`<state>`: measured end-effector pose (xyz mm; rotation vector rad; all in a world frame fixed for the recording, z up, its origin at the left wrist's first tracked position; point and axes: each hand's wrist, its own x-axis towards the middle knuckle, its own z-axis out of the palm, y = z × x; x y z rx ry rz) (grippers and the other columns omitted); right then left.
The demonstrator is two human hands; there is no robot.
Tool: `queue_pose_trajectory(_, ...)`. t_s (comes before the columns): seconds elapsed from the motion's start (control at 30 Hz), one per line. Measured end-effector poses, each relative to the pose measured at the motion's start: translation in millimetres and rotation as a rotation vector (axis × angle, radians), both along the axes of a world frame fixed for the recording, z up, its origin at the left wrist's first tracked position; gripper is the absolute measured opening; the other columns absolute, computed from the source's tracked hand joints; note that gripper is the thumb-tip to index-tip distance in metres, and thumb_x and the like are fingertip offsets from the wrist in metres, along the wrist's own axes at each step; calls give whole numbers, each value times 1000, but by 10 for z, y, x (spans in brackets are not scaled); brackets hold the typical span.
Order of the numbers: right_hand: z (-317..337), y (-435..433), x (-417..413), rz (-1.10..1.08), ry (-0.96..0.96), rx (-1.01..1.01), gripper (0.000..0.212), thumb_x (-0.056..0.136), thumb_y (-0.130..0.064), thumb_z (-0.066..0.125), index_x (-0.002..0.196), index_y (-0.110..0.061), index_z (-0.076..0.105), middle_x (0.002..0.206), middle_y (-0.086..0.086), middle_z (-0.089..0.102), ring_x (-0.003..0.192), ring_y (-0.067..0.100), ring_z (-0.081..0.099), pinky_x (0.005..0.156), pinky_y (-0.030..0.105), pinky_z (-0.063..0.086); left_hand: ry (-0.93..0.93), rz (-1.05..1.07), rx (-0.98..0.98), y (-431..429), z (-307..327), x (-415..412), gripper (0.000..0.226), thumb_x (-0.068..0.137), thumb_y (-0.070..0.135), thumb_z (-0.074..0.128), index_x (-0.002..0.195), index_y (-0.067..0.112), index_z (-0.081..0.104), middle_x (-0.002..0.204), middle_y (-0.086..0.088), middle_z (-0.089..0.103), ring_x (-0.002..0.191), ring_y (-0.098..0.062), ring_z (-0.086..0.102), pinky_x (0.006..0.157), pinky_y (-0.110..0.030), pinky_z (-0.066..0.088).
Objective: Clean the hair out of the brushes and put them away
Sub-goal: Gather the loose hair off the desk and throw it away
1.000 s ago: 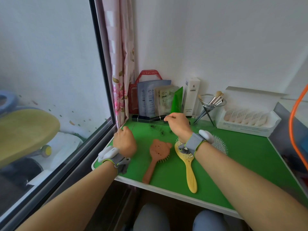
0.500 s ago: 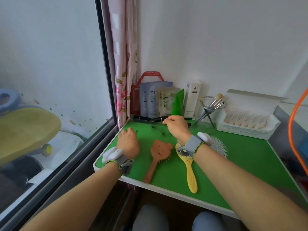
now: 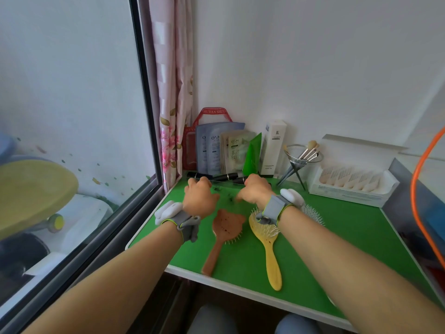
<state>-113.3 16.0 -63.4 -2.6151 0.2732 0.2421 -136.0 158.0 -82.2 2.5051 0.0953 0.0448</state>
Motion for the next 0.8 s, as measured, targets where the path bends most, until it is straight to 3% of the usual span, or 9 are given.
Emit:
queue_pose_trajectory(0.03, -13, -4, 21, 2, 34, -42, 54, 75, -28, 79, 115, -2, 54, 116, 17, 53, 111, 37, 51, 86, 39, 49, 26, -13, -12, -18, -1, 34, 51, 87, 28, 65, 131, 11, 45, 133, -15, 36, 122, -35, 40, 102, -44, 40)
queue_pose_trajectory(0.1, -33, -6, 49, 10, 63, -92, 73, 74, -30, 80, 130, -1, 44, 132, 19, 46, 120, 38, 47, 99, 45, 46, 70, -39, -2, -39, -18, 112, 65, 82, 33, 71, 136, 14, 41, 136, -14, 33, 126, -35, 33, 105, -43, 37)
queue_pose_trajectory(0.2, -71, -6, 106, 45, 100, -119, 73, 75, -30, 80, 130, 0, 43, 131, 19, 45, 119, 38, 48, 98, 45, 47, 107, -91, 64, -37, -68, 222, 79, 74, 39, 77, 139, 16, 37, 138, -12, 34, 128, -34, 29, 103, -41, 35)
queue_pose_trajectory(0.33, -157, -12, 161, 97, 73, -119, 42, 78, -23, 77, 108, -2, 56, 118, 17, 56, 113, 36, 54, 82, 36, 46, 139, -184, 63, -46, -160, 321, 83, 67, 40, 82, 136, 18, 41, 134, -9, 43, 127, -31, 29, 99, -41, 37)
queue_pose_trajectory(0.43, -198, -25, 180, 104, 52, -125, 58, 77, -24, 78, 126, -5, 52, 131, 16, 50, 123, 36, 45, 99, 38, 41, 112, -243, 46, -81, -232, 376, 81, 67, 35, 83, 136, 22, 43, 132, -8, 49, 128, -29, 29, 103, -41, 37)
queue_pose_trajectory(0.53, -205, -45, 193, 117, 55, -135, 67, 75, -25, 81, 131, -7, 49, 136, 16, 47, 126, 35, 42, 103, 40, 40, 83, -336, -28, -94, -265, 415, 71, 71, 22, 80, 134, 23, 47, 126, -2, 57, 121, -25, 43, 102, -38, 42)
queue_pose_trajectory(0.67, -206, -89, 193, 121, 73, -145, 76, 71, -27, 83, 135, -9, 45, 141, 16, 41, 129, 36, 40, 105, 43, 40, 38, -365, -69, -64, -263, 453, 58, 72, 12, 78, 125, 22, 56, 111, 4, 64, 88, -12, 56, 73, -23, 47)
queue_pose_trajectory(0.73, -205, -116, 197, 123, 88, -151, 80, 70, -29, 84, 136, -10, 42, 141, 16, 39, 129, 37, 40, 105, 44, 41, 69, -355, -81, -30, -246, 475, 67, 70, 20, 81, 130, 23, 51, 114, 4, 56, 93, -15, 56, 73, -24, 48)
queue_pose_trajectory(0.8, -196, -137, 199, 129, 108, -165, 83, 70, -31, 84, 138, -11, 40, 141, 17, 37, 128, 38, 38, 105, 45, 40, 136, -330, -49, 12, -208, 499, 84, 65, 32, 85, 137, 23, 43, 127, -3, 46, 110, -23, 52, 88, -34, 50)
